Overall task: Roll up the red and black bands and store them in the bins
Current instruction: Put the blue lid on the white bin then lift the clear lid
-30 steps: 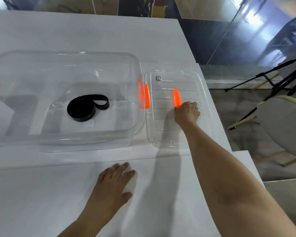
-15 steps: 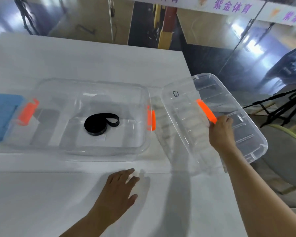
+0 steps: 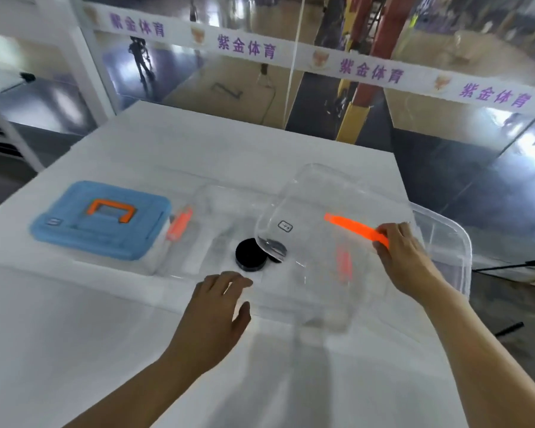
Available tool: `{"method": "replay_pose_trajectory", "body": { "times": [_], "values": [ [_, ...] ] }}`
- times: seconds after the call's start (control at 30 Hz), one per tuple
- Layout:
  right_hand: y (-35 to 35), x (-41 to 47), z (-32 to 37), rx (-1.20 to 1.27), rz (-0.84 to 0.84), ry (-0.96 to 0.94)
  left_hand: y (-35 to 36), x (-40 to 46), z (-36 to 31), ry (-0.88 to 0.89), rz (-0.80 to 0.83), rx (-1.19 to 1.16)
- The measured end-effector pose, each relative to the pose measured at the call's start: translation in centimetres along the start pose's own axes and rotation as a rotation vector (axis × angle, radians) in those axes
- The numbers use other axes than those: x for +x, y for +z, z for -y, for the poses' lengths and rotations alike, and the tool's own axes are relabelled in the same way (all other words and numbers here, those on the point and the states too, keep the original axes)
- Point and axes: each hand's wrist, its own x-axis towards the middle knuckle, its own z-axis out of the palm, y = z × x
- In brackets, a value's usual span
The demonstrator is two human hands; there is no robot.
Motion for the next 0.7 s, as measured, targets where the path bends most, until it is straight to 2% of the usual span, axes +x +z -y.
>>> {"method": "replay_pose_trajectory", "body": {
  "times": [0.17,0.4,0.57,0.7],
  "values": [
    [2.8,2.2,6.7,0.007,0.089,-0.104,-2.7,1.5,5.6,-0.147,-0.055,0.101],
    [6.2,3.8,12.8,0.066,0.143,-0.159,-3.2,2.6,11.3,-0.236,-0.034,0.213],
    [7.6,4.4,15.8,0.056,0.194,-0.220,-3.5,2.3,12.5,-0.296,-0.051,0.179],
    [8.3,4.7,16.6,0.010,0.206,-0.257,-3.6,1.7,12.9,-0.350,-0.034,0.064]
  ]
}}
